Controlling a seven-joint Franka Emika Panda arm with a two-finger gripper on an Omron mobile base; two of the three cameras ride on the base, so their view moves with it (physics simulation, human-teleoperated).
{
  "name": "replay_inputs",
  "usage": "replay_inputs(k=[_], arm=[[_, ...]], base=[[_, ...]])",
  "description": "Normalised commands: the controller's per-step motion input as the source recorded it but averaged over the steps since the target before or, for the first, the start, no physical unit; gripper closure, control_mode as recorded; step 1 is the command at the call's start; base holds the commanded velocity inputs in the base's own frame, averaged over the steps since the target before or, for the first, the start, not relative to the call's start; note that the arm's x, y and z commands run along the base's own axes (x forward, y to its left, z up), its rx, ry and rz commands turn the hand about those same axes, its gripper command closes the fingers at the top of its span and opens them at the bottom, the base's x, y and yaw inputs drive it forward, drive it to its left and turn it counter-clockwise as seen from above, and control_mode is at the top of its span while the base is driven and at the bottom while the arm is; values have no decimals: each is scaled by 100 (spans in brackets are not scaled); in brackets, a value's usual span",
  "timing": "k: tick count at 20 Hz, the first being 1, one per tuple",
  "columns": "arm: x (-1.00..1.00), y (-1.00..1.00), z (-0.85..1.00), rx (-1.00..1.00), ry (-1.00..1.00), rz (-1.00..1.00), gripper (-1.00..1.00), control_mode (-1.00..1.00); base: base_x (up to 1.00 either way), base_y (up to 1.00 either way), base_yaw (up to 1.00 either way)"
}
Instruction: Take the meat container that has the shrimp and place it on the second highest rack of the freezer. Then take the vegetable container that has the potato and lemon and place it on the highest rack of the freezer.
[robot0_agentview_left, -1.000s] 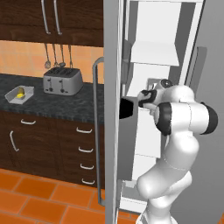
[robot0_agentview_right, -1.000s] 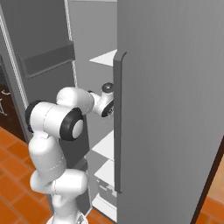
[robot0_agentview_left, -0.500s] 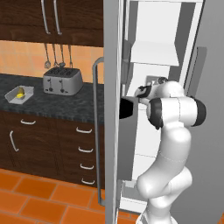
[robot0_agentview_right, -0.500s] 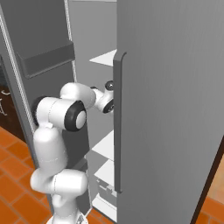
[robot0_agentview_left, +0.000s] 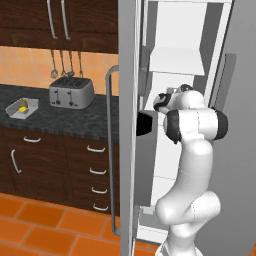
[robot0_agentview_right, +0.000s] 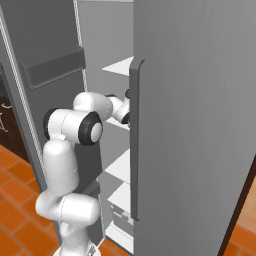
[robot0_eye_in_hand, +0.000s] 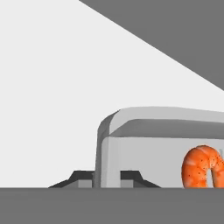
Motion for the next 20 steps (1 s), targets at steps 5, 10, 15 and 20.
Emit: replay_inputs(k=[5,10,15,20], arm=[[0,0,0,0,0,0,100,-100],[0,0,-32,0,1,0,100,-100],[0,1,-16,0,0,-1,100,-100],[0,0,0,0,0,0,-100,-100]], base=[[0,0,0],[0,0,0],[0,0,0],[0,0,0]])
